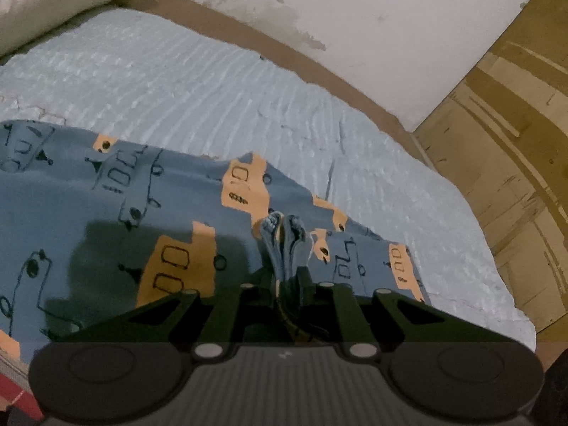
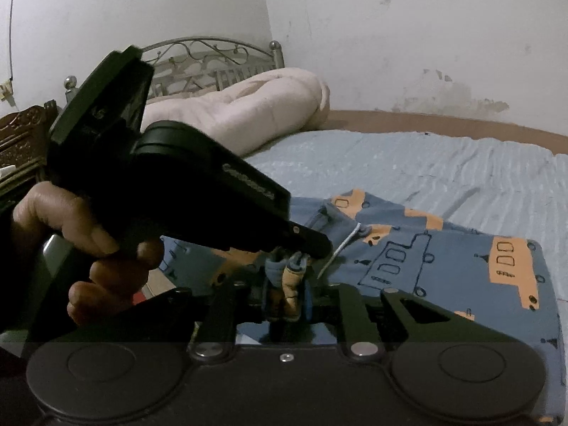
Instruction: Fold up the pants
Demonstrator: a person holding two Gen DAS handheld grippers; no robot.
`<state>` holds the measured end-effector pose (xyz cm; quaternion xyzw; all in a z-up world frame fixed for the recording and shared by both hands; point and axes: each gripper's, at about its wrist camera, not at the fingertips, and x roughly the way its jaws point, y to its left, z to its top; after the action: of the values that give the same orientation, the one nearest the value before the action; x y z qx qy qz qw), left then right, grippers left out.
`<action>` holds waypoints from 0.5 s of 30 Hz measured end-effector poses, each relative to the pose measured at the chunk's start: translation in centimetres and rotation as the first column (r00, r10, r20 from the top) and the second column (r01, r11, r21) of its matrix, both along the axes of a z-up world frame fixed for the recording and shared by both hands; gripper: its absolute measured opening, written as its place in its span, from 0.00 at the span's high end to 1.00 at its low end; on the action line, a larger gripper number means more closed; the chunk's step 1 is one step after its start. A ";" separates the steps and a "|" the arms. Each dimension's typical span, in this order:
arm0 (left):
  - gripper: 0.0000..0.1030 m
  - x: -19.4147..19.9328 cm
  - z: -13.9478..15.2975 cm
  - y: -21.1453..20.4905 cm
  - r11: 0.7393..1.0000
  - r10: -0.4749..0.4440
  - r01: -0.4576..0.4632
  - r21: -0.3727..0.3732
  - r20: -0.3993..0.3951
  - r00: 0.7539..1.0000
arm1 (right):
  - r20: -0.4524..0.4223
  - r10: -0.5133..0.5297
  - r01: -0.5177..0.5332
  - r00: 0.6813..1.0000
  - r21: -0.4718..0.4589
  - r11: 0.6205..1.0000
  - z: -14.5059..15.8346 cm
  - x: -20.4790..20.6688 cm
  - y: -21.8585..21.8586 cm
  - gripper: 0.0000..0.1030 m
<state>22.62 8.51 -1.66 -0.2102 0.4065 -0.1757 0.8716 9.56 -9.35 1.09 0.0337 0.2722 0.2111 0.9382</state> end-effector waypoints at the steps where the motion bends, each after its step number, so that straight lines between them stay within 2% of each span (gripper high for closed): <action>1: 0.68 -0.1 0.1 0.0 1.000 0.018 -0.018 0.019 0.011 1.000 | 0.005 0.000 0.000 1.000 -0.001 1.000 0.1 0.1 -0.2 0.65; 2: 0.59 -0.4 0.4 0.2 0.999 0.036 -0.037 0.040 0.029 0.999 | 0.012 -0.001 0.001 1.000 -0.002 1.000 0.2 0.0 -0.5 0.51; 3: 0.44 -0.5 0.6 0.3 0.997 0.053 -0.055 0.052 0.050 0.997 | 0.023 -0.002 0.002 1.000 0.000 1.000 0.5 -0.3 -1.1 0.44; 4: 0.36 -0.7 1.0 0.4 0.995 0.072 -0.077 0.065 0.075 0.995 | 0.036 -0.003 0.003 0.999 0.003 1.000 0.7 -0.8 -1.6 0.31; 5: 0.33 -0.7 1.2 0.3 0.993 0.085 -0.093 0.076 0.093 0.992 | 0.057 -0.007 0.007 0.998 0.002 1.000 1.1 -1.2 -2.5 0.19; 7: 0.23 -0.5 1.5 -0.1 0.987 0.102 -0.116 0.113 0.122 0.987 | 0.095 -0.031 0.034 0.995 -0.025 0.999 1.2 -1.4 -4.3 0.08; 10: 0.18 -0.2 1.4 -1.5 0.967 0.121 -0.151 0.206 0.152 0.981 | 0.146 -0.135 0.151 0.980 -0.106 0.983 1.4 -0.5 -6.7 0.02; 13: 0.18 0.2 0.6 -2.7 0.928 0.129 -0.177 0.329 0.161 0.978 | 0.147 -0.276 0.300 0.950 -0.183 0.936 0.7 2.6 -8.9 0.01; 15: 0.16 0.1 0.1 -3.1 0.912 0.117 -0.177 0.370 0.179 0.977 | 0.113 -0.358 0.375 0.927 -0.256 0.891 -0.3 5.2 -10.2 0.01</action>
<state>22.72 5.42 -1.54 -0.0513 0.3480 -0.0419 0.9352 14.81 -19.54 0.78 -0.0520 0.2577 -0.0083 0.9648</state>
